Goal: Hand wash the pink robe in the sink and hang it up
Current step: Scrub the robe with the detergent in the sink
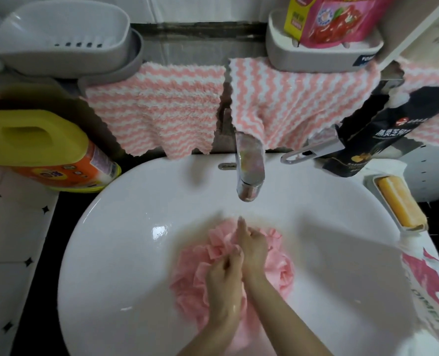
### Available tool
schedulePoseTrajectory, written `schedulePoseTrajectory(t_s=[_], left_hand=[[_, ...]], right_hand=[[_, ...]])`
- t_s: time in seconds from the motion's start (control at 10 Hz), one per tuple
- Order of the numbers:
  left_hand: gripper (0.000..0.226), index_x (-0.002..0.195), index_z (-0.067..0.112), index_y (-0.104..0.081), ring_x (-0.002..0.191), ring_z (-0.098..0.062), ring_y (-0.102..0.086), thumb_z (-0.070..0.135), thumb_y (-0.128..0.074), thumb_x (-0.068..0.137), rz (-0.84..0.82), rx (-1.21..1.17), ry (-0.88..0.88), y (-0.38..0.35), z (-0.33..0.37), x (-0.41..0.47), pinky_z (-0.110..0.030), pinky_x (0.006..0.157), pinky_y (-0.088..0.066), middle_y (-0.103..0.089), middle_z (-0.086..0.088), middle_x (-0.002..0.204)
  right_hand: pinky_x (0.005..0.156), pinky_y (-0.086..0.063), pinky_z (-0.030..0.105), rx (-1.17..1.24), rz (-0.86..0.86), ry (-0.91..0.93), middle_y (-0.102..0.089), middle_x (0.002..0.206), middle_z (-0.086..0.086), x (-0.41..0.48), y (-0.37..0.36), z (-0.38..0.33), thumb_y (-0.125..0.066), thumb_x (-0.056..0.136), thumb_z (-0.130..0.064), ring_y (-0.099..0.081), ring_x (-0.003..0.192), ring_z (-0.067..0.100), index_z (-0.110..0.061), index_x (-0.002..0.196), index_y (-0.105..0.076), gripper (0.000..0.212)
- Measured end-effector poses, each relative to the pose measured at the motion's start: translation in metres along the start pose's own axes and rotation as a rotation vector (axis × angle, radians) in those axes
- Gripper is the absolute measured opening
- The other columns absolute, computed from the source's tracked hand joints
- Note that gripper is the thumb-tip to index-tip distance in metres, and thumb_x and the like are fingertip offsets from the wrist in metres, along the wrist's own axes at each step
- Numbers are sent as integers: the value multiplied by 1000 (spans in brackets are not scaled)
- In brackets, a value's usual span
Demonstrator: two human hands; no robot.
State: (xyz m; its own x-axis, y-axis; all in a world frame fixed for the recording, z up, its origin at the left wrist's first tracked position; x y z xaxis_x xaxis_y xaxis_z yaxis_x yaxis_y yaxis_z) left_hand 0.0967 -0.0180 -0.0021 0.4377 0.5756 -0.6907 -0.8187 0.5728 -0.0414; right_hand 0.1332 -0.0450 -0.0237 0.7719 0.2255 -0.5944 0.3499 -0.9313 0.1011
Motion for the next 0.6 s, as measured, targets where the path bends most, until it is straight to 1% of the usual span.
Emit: schedulePoseTrajectory(t_s=[0.1, 0.2, 0.3, 0.4, 0.5, 0.6], left_hand=[[19, 50, 15, -61, 51, -4, -60, 9, -72, 65, 250, 772, -387, 7, 16, 5, -12, 81, -48, -55, 6, 43], [33, 57, 16, -58, 41, 4, -52, 9, -59, 90, 122, 481, -337, 8, 6, 13, -8, 47, -40, -52, 13, 43], [34, 67, 27, -58, 52, 5, -54, 14, -49, 97, 130, 635, -298, 19, -8, 28, -7, 58, -44, -58, 14, 64], [47, 58, 22, -60, 52, -2, -56, -13, -46, 85, 230, 1214, -605, 4, -10, 28, -28, 98, -41, -54, 9, 52], [59, 45, 24, -51, 50, 7, -48, -7, -33, 92, 242, 658, -450, 13, -32, 36, -12, 86, -43, -52, 12, 47], [63, 52, 31, -56, 83, 9, -47, -3, -19, 90, 256, 1432, -712, 20, -35, 35, -35, 120, 0, -50, 12, 73]], right_hand=[[58, -48, 23, -99, 19, 77, -65, 58, -2, -12, -15, -3, -46, 96, -44, -62, 61, 9, -22, 64, -63, 43], [51, -38, 34, -177, 206, 105, -46, 35, -1, 11, -9, -5, -48, 96, -39, -44, 38, 13, -20, 40, -43, 59], [48, -42, 22, -133, 139, 96, -55, 40, -12, -1, -13, 0, -48, 96, -41, -51, 41, 2, -28, 49, -50, 49], [49, -41, 20, -188, 133, 160, -56, 44, -21, -6, -16, -2, -45, 98, -40, -55, 46, -7, -31, 54, -56, 46], [50, -32, 30, -214, 201, 155, -44, 34, -6, 14, -8, -9, -38, 101, -37, -45, 36, 2, -24, 48, -41, 55], [53, -45, 27, -180, 161, 127, -56, 48, -9, -8, -22, 3, -37, 101, -38, -55, 48, -2, -20, 50, -54, 56]])
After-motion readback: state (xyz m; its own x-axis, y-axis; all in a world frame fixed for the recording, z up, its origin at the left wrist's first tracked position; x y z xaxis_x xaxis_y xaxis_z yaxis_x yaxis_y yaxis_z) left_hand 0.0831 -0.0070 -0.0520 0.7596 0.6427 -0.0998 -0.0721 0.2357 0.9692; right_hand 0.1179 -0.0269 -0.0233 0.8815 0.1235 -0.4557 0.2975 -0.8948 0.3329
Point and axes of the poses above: each hand's wrist, its own x-axis towards the middle knuckle, its own y-axis out of the back of the hand, z = x × y, the point moved 2 cm from there along x, towards the middle knuckle
